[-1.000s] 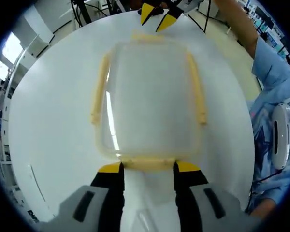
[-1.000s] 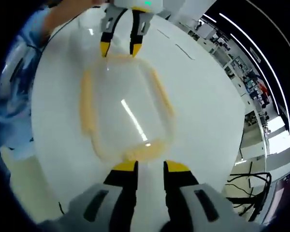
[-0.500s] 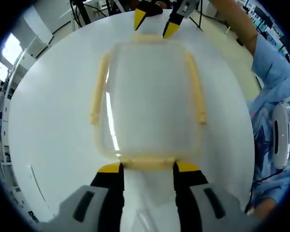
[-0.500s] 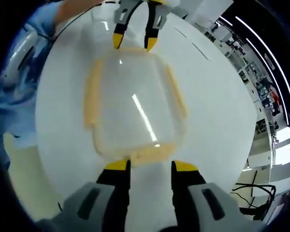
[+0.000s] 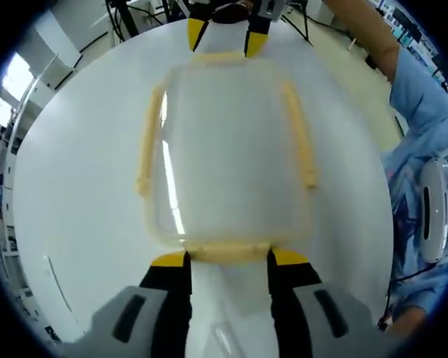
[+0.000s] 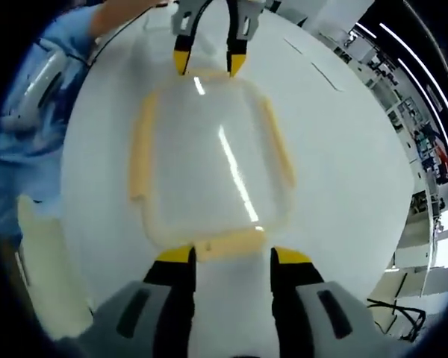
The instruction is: Snap each plastic latch of the storage box into its locked position after aligning the lid with the box until every specified latch is closed and the lid sits flush.
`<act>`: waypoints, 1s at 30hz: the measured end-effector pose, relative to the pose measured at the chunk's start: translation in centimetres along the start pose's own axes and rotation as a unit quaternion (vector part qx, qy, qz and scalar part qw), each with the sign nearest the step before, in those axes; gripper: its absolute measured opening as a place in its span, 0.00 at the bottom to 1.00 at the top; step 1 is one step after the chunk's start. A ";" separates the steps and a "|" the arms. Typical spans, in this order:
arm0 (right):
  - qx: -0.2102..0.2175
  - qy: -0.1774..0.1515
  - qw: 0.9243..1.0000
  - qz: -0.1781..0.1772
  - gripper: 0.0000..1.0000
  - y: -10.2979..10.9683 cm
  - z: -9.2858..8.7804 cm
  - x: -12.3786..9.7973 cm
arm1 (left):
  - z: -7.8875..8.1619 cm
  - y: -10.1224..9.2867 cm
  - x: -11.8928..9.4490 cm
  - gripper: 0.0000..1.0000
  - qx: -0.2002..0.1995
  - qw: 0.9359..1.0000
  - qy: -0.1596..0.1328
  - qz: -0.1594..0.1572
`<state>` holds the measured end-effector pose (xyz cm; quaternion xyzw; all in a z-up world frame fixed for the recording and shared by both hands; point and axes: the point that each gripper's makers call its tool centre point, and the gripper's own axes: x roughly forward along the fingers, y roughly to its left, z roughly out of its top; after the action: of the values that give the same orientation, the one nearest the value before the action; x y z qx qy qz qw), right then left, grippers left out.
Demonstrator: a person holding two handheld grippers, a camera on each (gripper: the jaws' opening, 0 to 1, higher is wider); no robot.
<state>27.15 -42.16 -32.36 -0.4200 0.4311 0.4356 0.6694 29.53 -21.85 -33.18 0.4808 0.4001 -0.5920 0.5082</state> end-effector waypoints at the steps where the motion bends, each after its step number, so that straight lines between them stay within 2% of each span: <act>1: 0.000 0.006 1.000 0.008 0.39 0.0 0.0 0.1 | 0.0 0.0 0.0 0.39 -0.001 1.000 -0.001 0.000; 3: 0.000 0.018 1.000 0.024 0.40 0.0 0.0 0.2 | 0.1 0.0 0.0 0.39 -0.001 1.000 -0.003 0.000; 7: -0.014 0.038 0.999 0.031 0.47 -0.5 0.1 0.3 | 0.1 0.0 0.0 0.39 -0.002 1.000 -0.005 0.001; 14: -0.031 0.050 0.996 0.065 0.48 -0.3 0.1 0.5 | 0.3 -0.1 -0.1 0.39 -0.001 1.000 -0.008 0.000; 18: -0.040 0.054 0.994 0.084 0.47 -0.1 0.2 0.6 | 0.3 -0.1 -0.1 0.39 -0.002 1.000 -0.003 0.001; 22: -0.051 0.056 0.990 0.115 0.41 0.7 0.3 0.7 | 0.3 -0.1 -0.2 0.39 -0.004 1.000 -0.003 0.002; 30: -0.068 0.066 0.988 0.118 0.41 0.7 0.4 0.7 | 0.3 -0.1 -0.3 0.40 -0.005 1.000 -0.015 0.002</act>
<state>26.73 -41.41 -33.05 -0.4388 0.4900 0.5113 0.5532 29.37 -22.03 -32.84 0.4698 0.3945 -0.5960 0.5180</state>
